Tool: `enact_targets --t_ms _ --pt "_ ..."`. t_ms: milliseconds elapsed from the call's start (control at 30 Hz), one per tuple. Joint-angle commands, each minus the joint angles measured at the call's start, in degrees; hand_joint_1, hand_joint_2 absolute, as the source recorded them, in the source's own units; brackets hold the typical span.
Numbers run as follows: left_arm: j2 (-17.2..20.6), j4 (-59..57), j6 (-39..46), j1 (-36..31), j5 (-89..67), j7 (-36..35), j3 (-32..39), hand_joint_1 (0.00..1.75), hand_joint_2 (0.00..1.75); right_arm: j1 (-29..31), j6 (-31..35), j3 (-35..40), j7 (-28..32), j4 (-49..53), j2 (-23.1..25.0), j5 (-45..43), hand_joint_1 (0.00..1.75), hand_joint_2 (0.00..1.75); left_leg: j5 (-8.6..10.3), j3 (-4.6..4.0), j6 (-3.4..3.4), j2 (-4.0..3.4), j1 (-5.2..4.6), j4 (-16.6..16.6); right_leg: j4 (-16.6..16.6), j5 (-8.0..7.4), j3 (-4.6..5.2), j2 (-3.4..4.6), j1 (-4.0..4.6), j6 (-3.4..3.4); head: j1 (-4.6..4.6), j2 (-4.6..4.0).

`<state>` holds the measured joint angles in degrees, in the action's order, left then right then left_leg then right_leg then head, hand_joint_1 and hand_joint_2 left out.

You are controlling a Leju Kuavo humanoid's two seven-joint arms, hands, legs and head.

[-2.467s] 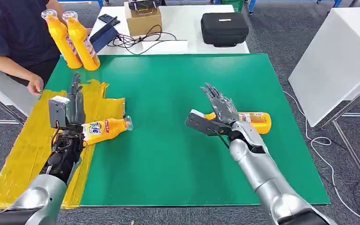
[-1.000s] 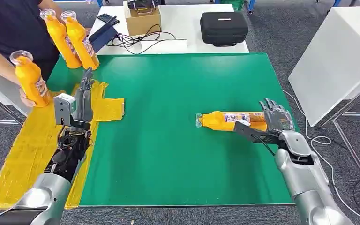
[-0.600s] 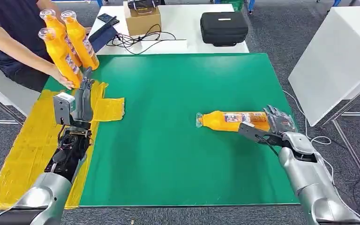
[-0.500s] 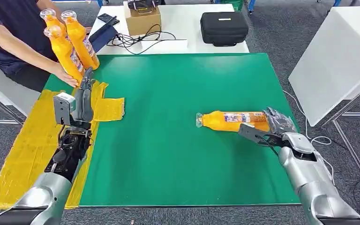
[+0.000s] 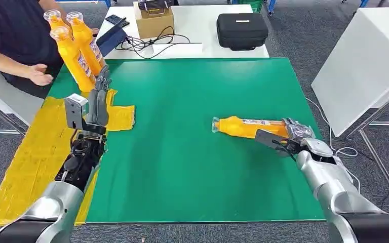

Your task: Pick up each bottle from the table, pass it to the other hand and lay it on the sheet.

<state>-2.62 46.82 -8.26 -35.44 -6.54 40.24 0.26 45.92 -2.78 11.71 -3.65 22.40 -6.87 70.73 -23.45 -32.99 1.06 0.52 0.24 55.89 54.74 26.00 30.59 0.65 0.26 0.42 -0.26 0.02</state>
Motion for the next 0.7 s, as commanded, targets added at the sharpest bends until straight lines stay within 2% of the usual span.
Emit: enact_targets --t_ms 33,700 --pt "0.02 0.37 -0.15 -1.41 0.81 -0.24 -1.42 0.0 0.0 6.5 0.68 4.12 -0.52 -6.92 1.97 2.38 0.0 1.75 -0.14 0.12 -0.06 -0.12 0.05 0.1 0.04 0.08 -0.12 0.0 0.05 0.08 0.0 0.0" --pt "0.06 0.91 -0.19 -1.31 1.45 -0.49 -1.84 0.0 0.0 8.74 0.6 6.58 0.81 -6.56 2.88 3.26 0.0 1.75 -0.04 0.01 -0.03 -0.03 0.01 0.02 0.01 0.03 -0.02 -0.03 0.01 0.04 0.02 0.0"
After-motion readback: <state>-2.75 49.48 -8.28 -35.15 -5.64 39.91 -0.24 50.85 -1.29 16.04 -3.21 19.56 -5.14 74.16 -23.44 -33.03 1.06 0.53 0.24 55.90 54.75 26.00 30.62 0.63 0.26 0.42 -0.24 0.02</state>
